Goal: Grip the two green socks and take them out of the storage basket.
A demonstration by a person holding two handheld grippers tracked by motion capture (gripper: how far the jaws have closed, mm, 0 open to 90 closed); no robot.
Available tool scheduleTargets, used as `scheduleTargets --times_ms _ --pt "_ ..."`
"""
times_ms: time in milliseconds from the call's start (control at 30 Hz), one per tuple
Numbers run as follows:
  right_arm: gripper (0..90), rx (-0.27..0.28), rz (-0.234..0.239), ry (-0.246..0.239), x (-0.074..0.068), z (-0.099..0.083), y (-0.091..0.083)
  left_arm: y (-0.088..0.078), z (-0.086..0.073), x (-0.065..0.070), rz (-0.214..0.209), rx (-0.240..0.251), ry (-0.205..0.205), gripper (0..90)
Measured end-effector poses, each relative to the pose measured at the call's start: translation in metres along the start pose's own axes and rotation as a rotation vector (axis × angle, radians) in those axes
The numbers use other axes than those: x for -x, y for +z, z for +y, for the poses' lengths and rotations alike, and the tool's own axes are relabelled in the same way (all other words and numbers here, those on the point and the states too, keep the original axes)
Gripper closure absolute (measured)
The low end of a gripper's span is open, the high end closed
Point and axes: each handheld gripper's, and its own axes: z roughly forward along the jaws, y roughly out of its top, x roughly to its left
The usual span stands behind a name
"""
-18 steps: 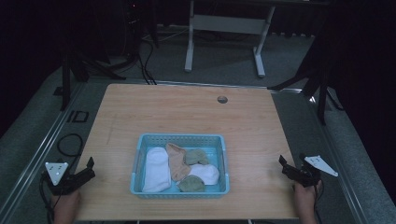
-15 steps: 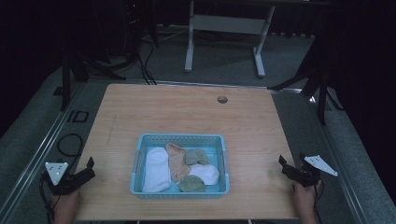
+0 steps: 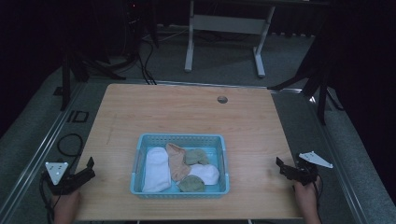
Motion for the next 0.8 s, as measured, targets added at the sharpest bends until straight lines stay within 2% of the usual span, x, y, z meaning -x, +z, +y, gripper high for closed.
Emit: scheduleTargets --times_ms 100,133,267,400,500,800 --pt "13.7 -0.078 0.055 -0.001 0.004 0.005 -0.001 0.000 0.000 0.000 0.004 0.002 0.001 0.7" --pt "13.6 -0.129 0.083 -0.001 0.005 0.007 0.000 0.000 0.000 0.000 0.005 0.003 0.001 0.7" --pt "13.6 -0.321 0.110 -0.056 0.007 0.014 0.001 0.000 0.000 0.000 0.005 0.001 0.001 0.7" --pt "13.6 -0.468 0.144 -0.115 0.008 0.019 0.000 0.000 0.000 0.000 0.005 0.001 0.001 0.7" --pt "13.7 -0.550 0.170 -0.138 0.008 0.022 -0.002 0.000 0.000 0.000 0.004 0.001 0.001 0.7" --pt "14.0 -0.723 0.266 -0.237 0.004 0.028 -0.002 0.000 0.000 0.000 0.003 0.001 0.001 0.7"
